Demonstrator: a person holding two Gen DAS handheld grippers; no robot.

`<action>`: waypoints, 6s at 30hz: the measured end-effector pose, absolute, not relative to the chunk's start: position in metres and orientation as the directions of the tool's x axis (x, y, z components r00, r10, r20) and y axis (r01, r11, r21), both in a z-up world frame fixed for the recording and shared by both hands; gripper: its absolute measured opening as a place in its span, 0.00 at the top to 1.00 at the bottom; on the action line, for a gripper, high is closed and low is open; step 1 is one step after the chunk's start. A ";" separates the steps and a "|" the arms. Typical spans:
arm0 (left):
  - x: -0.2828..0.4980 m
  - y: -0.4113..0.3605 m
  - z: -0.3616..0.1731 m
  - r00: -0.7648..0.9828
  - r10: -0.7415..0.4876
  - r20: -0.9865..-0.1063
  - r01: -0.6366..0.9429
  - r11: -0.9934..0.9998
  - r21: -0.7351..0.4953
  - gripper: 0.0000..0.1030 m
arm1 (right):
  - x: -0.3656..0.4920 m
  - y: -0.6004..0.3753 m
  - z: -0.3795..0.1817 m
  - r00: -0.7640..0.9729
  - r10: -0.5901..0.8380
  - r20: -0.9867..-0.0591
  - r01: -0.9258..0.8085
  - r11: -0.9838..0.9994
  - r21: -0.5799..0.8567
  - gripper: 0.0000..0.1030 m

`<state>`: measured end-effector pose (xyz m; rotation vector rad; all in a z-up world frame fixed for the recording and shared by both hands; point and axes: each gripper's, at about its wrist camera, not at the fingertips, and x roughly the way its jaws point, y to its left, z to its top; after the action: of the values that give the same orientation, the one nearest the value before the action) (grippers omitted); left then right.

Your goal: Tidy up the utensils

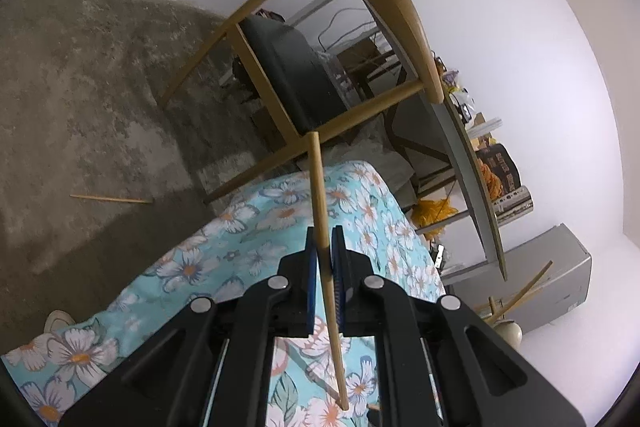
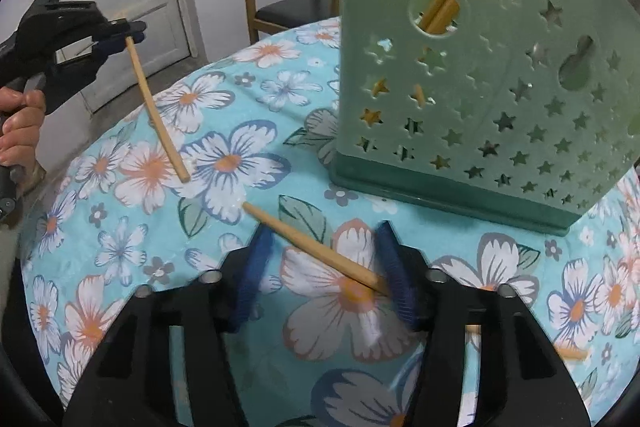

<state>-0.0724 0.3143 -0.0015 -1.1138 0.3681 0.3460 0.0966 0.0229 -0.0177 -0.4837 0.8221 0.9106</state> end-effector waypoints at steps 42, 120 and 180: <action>-0.051 0.271 0.029 0.919 0.084 -0.386 -0.366 0.552 -0.750 0.95 | 0.083 -0.047 0.074 0.348 0.620 -0.703 -0.666 0.692 0.281 0.96; -0.037 0.187 0.134 0.990 0.121 -0.073 -0.141 0.829 -0.541 0.36 | 0.157 -0.019 0.168 0.653 0.647 -0.393 -0.615 0.756 0.224 0.77; 0.053 0.116 0.044 0.847 -0.109 -0.519 -0.006 0.976 -0.216 0.79 | 0.194 -0.119 0.062 0.588 0.635 -0.501 -0.549 0.768 0.329 0.53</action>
<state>0.0526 0.1163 0.0439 -0.2139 0.5580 -0.0548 0.1937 -0.1185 0.0621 0.1451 0.6401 0.6919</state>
